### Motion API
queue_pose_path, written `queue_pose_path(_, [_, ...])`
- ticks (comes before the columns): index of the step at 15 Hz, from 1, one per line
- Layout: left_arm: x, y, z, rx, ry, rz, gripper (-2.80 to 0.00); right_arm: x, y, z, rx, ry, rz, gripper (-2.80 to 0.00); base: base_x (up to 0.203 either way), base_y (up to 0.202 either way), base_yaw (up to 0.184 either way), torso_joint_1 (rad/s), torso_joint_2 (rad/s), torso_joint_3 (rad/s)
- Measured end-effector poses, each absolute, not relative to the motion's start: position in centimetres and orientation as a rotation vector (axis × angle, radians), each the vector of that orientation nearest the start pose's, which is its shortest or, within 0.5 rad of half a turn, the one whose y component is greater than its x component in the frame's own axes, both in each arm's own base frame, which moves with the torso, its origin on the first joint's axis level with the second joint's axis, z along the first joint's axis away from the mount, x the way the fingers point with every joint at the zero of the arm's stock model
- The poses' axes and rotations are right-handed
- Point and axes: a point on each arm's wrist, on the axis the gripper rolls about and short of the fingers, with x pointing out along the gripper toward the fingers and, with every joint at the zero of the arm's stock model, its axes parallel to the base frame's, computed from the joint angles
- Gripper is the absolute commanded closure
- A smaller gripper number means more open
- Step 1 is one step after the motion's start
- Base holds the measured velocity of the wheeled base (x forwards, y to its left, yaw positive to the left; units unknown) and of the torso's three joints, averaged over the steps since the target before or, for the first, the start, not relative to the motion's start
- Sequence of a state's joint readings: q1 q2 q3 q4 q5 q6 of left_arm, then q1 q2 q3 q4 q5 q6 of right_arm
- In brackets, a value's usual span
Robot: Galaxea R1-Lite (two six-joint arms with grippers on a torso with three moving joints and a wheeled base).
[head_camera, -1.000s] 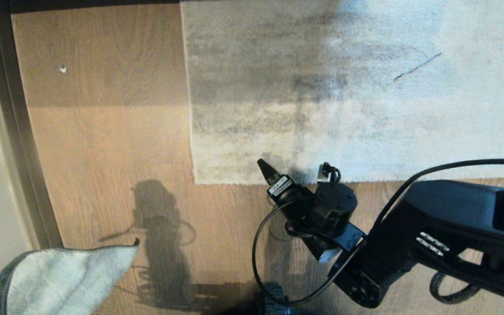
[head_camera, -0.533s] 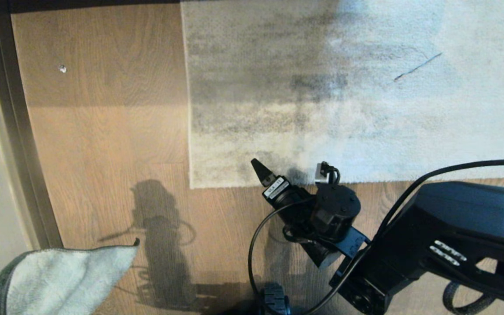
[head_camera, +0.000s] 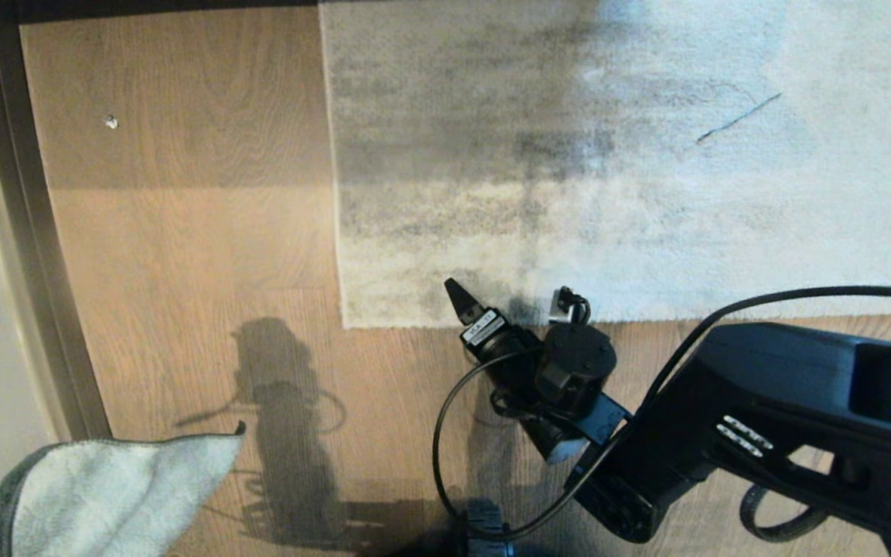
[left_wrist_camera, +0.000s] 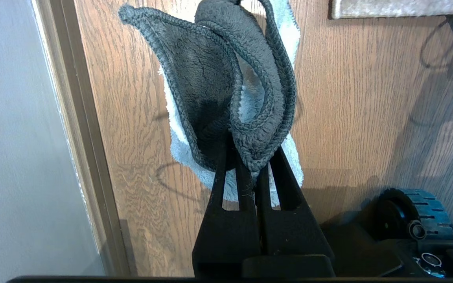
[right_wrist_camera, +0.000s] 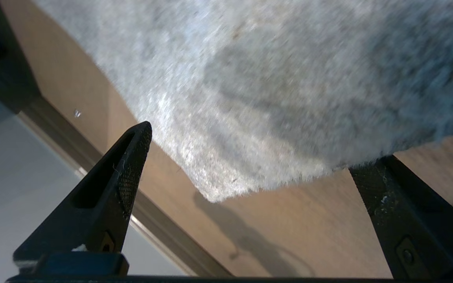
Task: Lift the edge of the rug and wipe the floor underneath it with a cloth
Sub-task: Lift up the carpet
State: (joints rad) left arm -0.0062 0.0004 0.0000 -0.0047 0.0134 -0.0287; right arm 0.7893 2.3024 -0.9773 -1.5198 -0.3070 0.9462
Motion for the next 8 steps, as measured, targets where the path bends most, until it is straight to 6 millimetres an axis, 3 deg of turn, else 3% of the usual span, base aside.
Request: queue_pose_path(8, [-2.3, 0.0, 7.6, -0.029, -0.005, 0.007, 0.0, 31.2, 29.7, 9.5, 1.056, 0.018, 0.532, -2.8, 0.0, 0.0, 0.0, 0.0, 0.0, 0.0])
